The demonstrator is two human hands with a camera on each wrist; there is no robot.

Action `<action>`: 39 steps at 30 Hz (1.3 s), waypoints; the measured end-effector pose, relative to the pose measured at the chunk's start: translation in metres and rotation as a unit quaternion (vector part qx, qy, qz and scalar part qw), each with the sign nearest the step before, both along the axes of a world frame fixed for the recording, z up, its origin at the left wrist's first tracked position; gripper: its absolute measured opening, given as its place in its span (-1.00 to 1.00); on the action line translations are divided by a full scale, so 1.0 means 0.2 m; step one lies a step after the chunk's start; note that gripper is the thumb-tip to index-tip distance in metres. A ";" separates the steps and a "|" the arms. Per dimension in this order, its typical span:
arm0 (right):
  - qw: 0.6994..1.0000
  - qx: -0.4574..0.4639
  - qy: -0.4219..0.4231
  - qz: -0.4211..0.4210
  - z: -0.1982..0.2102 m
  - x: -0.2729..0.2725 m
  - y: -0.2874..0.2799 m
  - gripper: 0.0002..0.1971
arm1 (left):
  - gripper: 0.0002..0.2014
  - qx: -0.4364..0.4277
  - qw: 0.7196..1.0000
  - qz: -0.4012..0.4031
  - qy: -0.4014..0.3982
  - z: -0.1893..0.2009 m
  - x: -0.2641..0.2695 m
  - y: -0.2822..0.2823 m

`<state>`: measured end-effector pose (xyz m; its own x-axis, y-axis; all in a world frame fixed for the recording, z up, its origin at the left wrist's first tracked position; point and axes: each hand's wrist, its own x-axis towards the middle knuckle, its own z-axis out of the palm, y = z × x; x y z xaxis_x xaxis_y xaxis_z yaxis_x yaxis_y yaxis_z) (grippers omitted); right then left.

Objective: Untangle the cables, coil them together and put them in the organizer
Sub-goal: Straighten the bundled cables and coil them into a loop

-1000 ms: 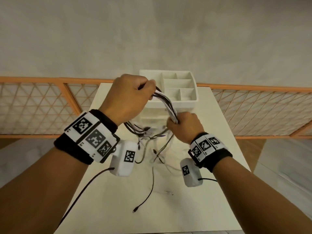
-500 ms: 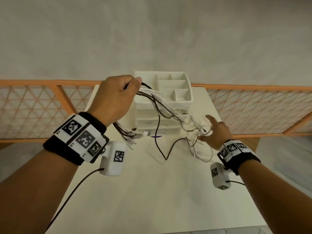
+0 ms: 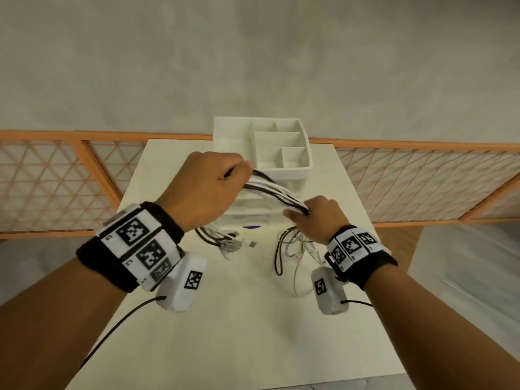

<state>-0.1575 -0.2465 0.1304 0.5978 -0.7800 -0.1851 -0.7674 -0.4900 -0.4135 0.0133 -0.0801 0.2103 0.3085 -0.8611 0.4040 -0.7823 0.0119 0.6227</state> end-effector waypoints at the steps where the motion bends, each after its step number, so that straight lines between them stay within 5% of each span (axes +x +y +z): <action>1: 1.000 -0.008 0.004 -0.024 -0.04 -0.03 -0.06 -0.50 | -0.52 0.012 1.000 0.007 0.002 -0.04 0.02 0.02; 8: 0.988 -0.064 -0.051 -0.134 0.02 -0.04 -0.36 -0.45 | -0.39 0.238 0.956 0.085 0.149 -0.47 0.06 0.04; 15: 0.932 0.044 -0.258 -0.251 0.16 0.04 -0.66 -0.72 | -0.38 0.239 0.899 0.029 0.367 -0.64 0.04 0.01; 21: 0.864 -0.040 -0.447 -0.227 0.47 0.13 -0.74 -0.91 | -0.61 0.183 0.916 0.005 0.358 -0.53 0.15 -0.10; 26: 0.797 0.014 -0.566 -0.212 0.36 0.05 -0.77 -0.63 | -0.69 0.142 0.953 0.032 0.265 -0.44 0.23 -0.17; 30: 0.810 0.111 -0.518 -0.254 -0.05 -0.12 -0.68 -0.58 | -0.75 0.174 0.960 0.039 0.218 -0.52 0.24 -0.12; 34: 0.855 0.201 -0.367 -0.306 -0.52 -0.30 -0.49 -0.56 | -0.79 0.253 0.946 0.032 0.201 -0.68 0.22 -0.02; 37: 0.884 0.247 -0.238 -0.317 -0.67 -0.39 -0.37 -0.55 | -0.78 0.298 0.939 0.037 0.168 -0.76 0.18 0.03; 39: 0.910 0.272 -0.125 -0.286 -0.67 -0.43 -0.32 -0.34 | -0.77 0.307 0.938 0.058 0.148 -0.79 0.15 0.05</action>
<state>-0.2429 -0.3110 -0.0037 0.1982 -0.8108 -0.5507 -0.6817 0.2897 -0.6719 0.0440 -0.0707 0.0528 0.4348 -0.8570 -0.2766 -0.5472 -0.4954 0.6746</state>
